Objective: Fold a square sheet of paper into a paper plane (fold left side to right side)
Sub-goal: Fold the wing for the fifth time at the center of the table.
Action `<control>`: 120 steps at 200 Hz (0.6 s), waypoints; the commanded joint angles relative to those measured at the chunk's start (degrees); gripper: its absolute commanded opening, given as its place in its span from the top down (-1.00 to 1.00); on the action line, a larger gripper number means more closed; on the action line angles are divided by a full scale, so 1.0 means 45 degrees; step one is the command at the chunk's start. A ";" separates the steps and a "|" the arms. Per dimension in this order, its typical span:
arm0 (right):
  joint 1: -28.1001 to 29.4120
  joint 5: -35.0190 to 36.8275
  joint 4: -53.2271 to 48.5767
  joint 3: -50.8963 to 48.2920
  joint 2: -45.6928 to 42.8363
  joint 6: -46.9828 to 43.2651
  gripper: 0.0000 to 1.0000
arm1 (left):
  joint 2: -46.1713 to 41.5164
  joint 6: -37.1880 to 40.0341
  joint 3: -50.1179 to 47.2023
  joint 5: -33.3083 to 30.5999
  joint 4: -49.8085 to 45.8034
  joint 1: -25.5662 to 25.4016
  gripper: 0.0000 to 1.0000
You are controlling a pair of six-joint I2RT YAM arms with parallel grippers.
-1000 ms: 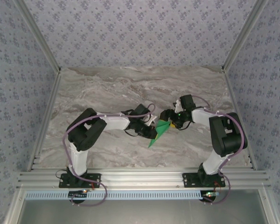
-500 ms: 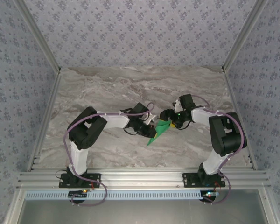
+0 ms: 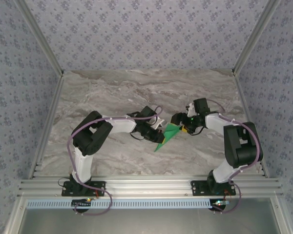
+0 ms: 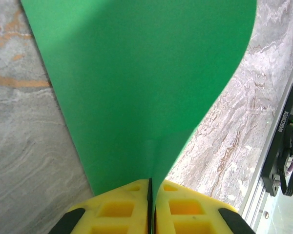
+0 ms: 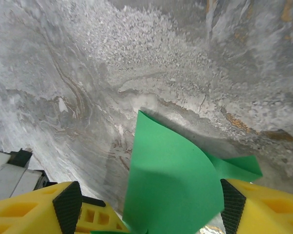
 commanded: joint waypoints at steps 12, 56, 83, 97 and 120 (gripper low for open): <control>-0.0002 -0.0365 -0.0140 -0.0522 -0.0547 0.0174 -0.54 | 0.0199 0.0324 0.0388 0.0325 -0.0231 0.0050 0.81; 0.0404 -0.0429 0.0056 -0.0608 -0.0228 0.0596 -0.55 | 0.0181 0.0305 0.0409 0.0322 -0.0246 0.0040 0.81; 0.0560 -0.0613 0.0579 -0.0705 -0.0012 0.0927 -0.55 | 0.0182 0.0284 0.0408 0.0327 -0.0233 0.0040 0.81; 0.0679 -0.0566 0.0584 -0.0629 0.0118 0.0918 -0.55 | 0.0182 0.0282 0.0430 0.0320 -0.0212 0.0040 0.81; 0.0841 -0.0451 0.0584 -0.0517 0.0376 0.0911 -0.53 | 0.0201 0.0228 0.0447 0.0342 -0.0145 0.0053 0.81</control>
